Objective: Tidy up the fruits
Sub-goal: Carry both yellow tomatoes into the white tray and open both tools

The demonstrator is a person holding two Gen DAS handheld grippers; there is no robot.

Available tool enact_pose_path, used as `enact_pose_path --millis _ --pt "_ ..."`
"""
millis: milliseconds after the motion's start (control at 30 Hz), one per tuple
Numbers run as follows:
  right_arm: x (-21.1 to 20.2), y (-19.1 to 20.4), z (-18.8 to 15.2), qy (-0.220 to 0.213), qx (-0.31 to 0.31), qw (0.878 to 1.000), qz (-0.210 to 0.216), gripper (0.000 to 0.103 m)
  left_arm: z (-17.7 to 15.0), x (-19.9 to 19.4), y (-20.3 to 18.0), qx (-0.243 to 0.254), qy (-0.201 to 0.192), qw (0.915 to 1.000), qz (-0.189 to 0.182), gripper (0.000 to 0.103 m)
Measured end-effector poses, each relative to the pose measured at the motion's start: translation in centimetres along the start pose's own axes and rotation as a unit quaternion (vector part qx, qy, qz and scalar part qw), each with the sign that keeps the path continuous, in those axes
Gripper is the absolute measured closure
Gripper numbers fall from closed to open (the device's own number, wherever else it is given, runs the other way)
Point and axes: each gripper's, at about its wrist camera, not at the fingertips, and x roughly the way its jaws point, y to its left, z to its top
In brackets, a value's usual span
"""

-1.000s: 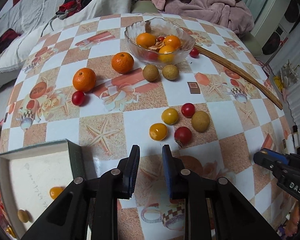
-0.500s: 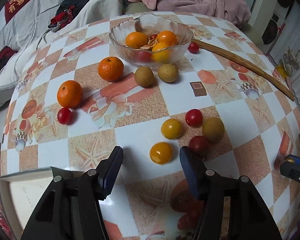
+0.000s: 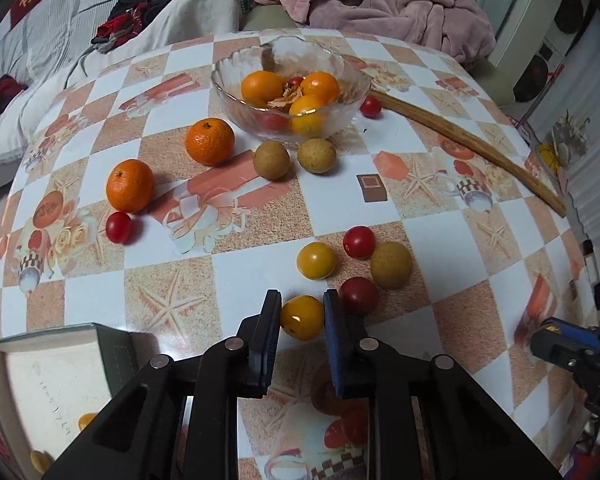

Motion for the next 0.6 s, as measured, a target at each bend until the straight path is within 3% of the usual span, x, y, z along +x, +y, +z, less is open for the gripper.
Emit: enact_pose_path --millis 367,600 --pt "0.0 4.4 0.0 0.006 -0.035 0.999 0.024 0.079 -2.0 -5.2 2.9 -0.031 -0.022 0.9993 0.005 0.08" --pt "0.6 10.0 -1.1 0.021 -0.082 0.995 0.049 0.079 -6.1 -8.9 7.6 -0.07 -0.02 0.9964 0.042 0.08"
